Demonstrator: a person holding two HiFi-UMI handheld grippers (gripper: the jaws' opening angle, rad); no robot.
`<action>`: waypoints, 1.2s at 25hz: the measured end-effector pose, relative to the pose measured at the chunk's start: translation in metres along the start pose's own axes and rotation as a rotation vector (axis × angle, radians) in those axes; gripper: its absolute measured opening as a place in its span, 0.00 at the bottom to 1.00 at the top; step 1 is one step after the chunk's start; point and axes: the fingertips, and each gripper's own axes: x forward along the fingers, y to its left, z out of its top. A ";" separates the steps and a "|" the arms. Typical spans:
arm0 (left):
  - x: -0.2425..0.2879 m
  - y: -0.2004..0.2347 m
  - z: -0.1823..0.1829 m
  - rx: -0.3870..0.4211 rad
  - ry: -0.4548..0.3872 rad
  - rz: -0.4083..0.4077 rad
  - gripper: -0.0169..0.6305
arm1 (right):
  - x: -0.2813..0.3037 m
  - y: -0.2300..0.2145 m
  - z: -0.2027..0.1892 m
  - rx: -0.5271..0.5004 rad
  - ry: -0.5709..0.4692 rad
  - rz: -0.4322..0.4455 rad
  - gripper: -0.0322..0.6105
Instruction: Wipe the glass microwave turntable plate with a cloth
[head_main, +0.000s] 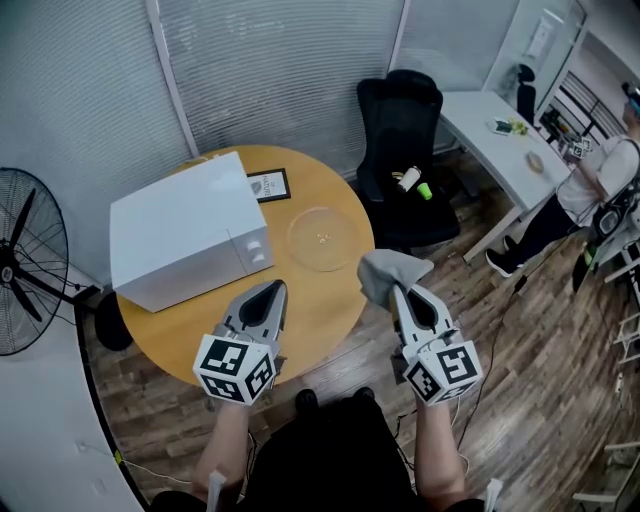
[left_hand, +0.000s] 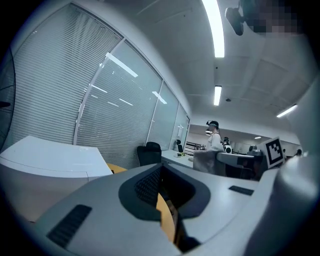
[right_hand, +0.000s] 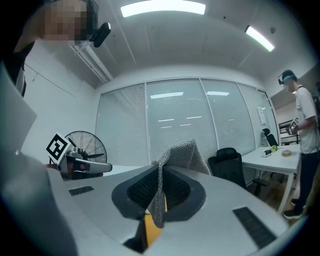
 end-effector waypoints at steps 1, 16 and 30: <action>0.000 -0.001 -0.006 -0.008 0.010 -0.002 0.02 | -0.001 0.001 -0.004 0.003 0.010 0.001 0.08; 0.050 -0.017 -0.084 -0.015 0.194 0.031 0.02 | 0.026 -0.034 -0.051 0.069 0.108 0.068 0.08; 0.161 -0.020 -0.147 -0.047 0.372 0.221 0.02 | 0.079 -0.119 -0.102 0.155 0.231 0.259 0.08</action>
